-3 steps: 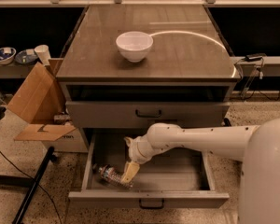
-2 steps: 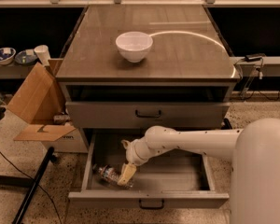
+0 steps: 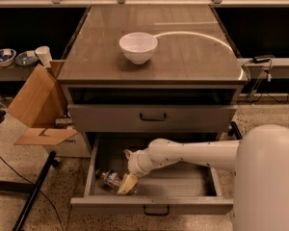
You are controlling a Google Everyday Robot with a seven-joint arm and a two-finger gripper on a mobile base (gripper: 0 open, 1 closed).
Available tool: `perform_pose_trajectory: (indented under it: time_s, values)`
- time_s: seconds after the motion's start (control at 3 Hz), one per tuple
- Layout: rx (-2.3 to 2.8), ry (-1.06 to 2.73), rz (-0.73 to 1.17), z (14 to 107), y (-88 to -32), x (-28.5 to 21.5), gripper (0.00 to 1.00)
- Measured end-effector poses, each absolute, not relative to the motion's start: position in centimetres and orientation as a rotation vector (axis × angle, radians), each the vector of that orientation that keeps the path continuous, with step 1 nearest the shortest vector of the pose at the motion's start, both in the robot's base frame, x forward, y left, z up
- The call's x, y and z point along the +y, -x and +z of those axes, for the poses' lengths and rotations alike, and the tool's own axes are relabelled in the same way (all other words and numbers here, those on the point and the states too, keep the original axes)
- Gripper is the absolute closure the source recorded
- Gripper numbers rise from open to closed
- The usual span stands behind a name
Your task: Pick water bottle from middle drawer and place on counter
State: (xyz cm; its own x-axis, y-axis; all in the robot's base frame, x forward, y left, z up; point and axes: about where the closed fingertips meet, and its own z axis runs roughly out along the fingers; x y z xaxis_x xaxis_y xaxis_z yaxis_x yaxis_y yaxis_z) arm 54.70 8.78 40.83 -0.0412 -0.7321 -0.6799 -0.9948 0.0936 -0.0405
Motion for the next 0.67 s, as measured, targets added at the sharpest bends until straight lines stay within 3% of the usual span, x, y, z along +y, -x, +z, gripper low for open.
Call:
perform_pose_trajectory:
  time_s: [0.67]
  values:
    - [1.835,1.620,0.619,39.53,-54.80,9.24,0.00]
